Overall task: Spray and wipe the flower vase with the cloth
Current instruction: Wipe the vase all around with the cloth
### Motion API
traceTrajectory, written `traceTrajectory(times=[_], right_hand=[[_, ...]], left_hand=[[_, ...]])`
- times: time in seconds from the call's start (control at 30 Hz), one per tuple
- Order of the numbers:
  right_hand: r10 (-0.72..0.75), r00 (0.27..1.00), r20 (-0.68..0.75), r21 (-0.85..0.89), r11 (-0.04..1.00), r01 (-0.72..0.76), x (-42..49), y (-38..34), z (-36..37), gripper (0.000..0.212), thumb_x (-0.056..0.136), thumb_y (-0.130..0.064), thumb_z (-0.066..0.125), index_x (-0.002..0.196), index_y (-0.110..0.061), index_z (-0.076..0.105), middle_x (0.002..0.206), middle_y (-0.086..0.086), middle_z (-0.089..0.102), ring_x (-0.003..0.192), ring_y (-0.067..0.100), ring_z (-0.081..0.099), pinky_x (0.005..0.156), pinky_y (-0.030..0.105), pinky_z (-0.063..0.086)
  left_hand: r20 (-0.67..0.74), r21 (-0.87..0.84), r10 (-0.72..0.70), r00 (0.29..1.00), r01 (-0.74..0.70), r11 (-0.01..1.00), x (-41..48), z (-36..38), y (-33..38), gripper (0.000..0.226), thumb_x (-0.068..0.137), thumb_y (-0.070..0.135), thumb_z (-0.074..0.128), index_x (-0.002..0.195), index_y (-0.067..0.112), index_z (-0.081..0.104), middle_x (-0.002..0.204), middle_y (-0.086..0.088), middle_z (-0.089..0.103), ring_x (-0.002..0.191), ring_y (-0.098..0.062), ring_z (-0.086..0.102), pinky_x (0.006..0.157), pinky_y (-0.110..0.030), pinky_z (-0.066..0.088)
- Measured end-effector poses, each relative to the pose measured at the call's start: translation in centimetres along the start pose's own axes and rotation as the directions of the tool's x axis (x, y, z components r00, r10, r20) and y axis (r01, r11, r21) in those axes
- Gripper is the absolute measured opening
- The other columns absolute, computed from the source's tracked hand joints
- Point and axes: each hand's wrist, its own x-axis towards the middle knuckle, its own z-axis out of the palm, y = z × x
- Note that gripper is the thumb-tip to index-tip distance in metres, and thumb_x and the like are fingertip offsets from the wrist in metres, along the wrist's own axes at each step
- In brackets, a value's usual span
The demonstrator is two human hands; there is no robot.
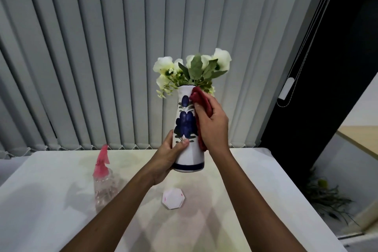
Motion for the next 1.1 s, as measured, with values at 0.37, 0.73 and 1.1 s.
traceTrajectory(times=[0.37, 0.73, 1.1], right_hand=[[-0.160, 0.987, -0.026, -0.202, 0.968, 0.152, -8.6, 4.5, -0.5, 0.036, 0.094, -0.016, 0.058, 0.128, -0.026, 0.060, 0.125, 0.002, 0.061, 0.116, 0.008, 0.058, 0.100, 0.032, 0.048], [-0.039, 0.999, -0.001, 0.042, 0.998, 0.039, -1.3, 0.8, -1.5, 0.032, 0.093, -0.015, 0.059, 0.120, -0.030, 0.066, 0.119, -0.007, 0.068, 0.109, 0.005, 0.063, 0.096, 0.024, 0.051], [-0.154, 0.988, 0.001, -0.002, 0.988, 0.154, -5.2, 5.8, -4.1, 0.037, 0.088, -0.019, 0.060, 0.123, -0.028, 0.065, 0.122, -0.007, 0.062, 0.109, 0.010, 0.063, 0.094, 0.031, 0.053]], left_hand=[[-0.082, -0.072, 0.054, 0.995, -0.060, 0.996, -0.5, -1.0, 0.6, 0.044, 0.082, 0.029, 0.061, 0.125, 0.025, 0.051, 0.106, 0.004, 0.069, 0.087, -0.012, 0.069, 0.063, -0.023, 0.056], [-0.112, -0.051, 0.103, 0.988, -0.109, 0.993, 0.7, 1.5, 1.3, 0.025, 0.089, 0.026, 0.056, 0.111, 0.035, 0.053, 0.108, 0.009, 0.064, 0.083, -0.006, 0.066, 0.063, -0.027, 0.058], [-0.266, -0.079, 0.152, 0.952, -0.179, 0.981, 2.1, 3.7, 0.1, 0.014, 0.093, 0.025, 0.051, 0.107, 0.030, 0.054, 0.100, 0.009, 0.071, 0.086, -0.011, 0.068, 0.079, -0.039, 0.058]])
